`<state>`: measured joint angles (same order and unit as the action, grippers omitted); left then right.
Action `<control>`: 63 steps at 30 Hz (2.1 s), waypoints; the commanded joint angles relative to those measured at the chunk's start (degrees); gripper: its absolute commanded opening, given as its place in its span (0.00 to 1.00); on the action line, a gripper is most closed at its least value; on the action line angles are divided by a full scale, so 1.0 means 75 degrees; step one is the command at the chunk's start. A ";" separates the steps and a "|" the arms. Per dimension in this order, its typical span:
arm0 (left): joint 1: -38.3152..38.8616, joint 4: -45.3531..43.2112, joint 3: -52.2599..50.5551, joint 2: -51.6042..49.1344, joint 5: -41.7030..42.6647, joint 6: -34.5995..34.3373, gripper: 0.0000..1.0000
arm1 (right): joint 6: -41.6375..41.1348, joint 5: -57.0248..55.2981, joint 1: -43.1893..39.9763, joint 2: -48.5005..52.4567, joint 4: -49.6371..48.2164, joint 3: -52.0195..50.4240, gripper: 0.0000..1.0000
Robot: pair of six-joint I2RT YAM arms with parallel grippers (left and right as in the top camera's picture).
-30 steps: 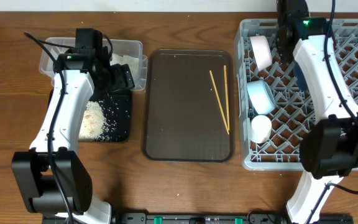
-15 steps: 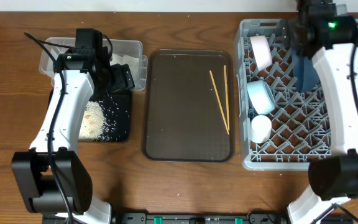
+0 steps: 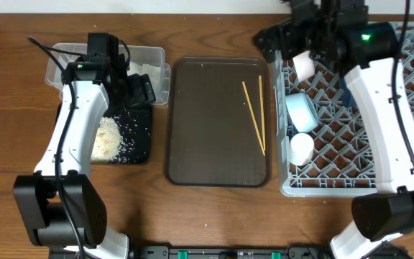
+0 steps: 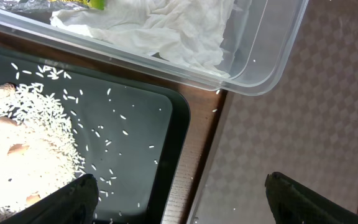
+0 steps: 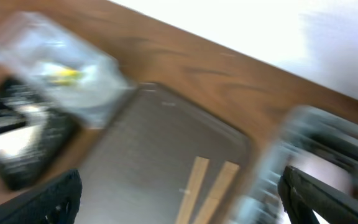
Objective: Sort waste into correct bins and load items into the dishwasher rack
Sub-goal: 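Move the right gripper to the chopsticks and grasp one, then carry the chopstick into the rack and release it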
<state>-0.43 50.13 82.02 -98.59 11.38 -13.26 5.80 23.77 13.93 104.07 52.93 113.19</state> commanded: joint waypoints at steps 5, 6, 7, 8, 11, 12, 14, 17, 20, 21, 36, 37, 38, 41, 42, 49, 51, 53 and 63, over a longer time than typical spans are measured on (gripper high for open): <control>-0.0020 0.0026 0.0082 0.0058 -0.0099 0.0070 0.88 | -0.1501 -0.1824 0.1253 0.1230 0.0402 -0.0009 0.88; -0.0020 0.0023 0.0082 0.0058 -0.0099 0.0073 0.88 | -0.1775 -0.2355 0.1408 0.1428 0.0495 -0.0009 0.82; -0.0020 0.0023 0.0082 0.0058 -0.0099 0.0073 0.88 | -0.1894 -0.2632 0.1504 0.1574 0.0568 -0.0009 0.79; -0.0020 0.0026 0.0082 0.0058 -0.0099 0.0073 0.88 | -0.1967 -0.2798 0.1571 0.1690 0.0632 -0.0009 0.75; -0.0020 0.0026 0.0082 0.0058 -0.0099 0.0073 0.88 | -0.2028 -0.2996 0.1731 0.2130 0.0863 -0.0009 0.65; -0.0020 0.0026 0.0082 0.0058 -0.0099 0.0073 0.88 | -0.2031 -0.2996 0.1769 0.2282 0.0906 -0.0009 0.62; -0.0020 0.0026 0.0082 0.0058 -0.0099 0.0073 0.89 | -0.2107 -0.3121 0.1836 0.2553 0.0991 -0.0009 0.56; -0.0020 0.0023 0.0082 0.0058 -0.0099 0.0073 0.88 | -0.2404 -0.3506 0.1886 0.3040 0.1163 -0.0009 0.51; -0.0020 0.0026 0.0082 0.0058 -0.0099 0.0073 0.89 | -0.2404 -0.3512 0.1888 0.3401 0.1297 -0.0009 0.46; -0.0020 0.0023 0.0082 0.0058 -0.0099 0.0073 0.88 | -0.2404 -0.3512 0.1888 0.3529 0.1355 -0.0009 0.43; -0.0020 0.0026 0.0082 0.0058 -0.0099 0.0070 0.88 | -0.2550 -0.4313 0.1851 0.4240 0.1518 -0.0009 0.35; -0.0020 0.0023 0.0082 0.0058 -0.0099 0.0073 0.88 | -0.2547 -0.4313 0.1842 0.4246 0.1515 -0.0017 0.35; -0.0020 0.0023 0.0082 0.0058 -0.0099 0.0070 0.88 | -0.2547 -0.4313 0.1836 0.4258 0.1504 -0.0041 0.35; -0.0020 0.0026 0.0082 0.0058 -0.0099 0.0070 0.88 | -0.2544 -0.4310 0.1833 0.4261 0.1425 -0.0242 0.31; -0.0020 0.0026 0.0082 0.0058 -0.0099 0.0073 0.88 | -0.2544 -0.4310 0.1833 0.4261 0.1390 -0.0321 0.29; -0.0020 0.0023 0.0082 0.0058 -0.0099 0.0073 0.88 | -0.2544 -0.4202 0.1839 0.4261 0.1349 -0.0699 0.13; -0.0020 0.0023 0.0082 0.0058 -0.0099 0.0070 0.88 | -0.2544 -0.4077 0.1839 0.4261 0.1349 -0.0740 0.07; -0.0020 0.0023 0.0082 0.0058 -0.0099 0.0073 0.88 | -0.2544 -0.3969 0.1839 0.4261 0.1355 -0.0752 0.01; -0.0020 0.0023 0.0082 0.0058 -0.0099 0.0070 0.88 | -0.2541 -0.3331 0.1740 0.3646 0.2142 0.0364 0.01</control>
<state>-0.43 50.15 82.02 -98.59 11.38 -13.26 -13.13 -3.33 26.96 135.13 67.77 111.07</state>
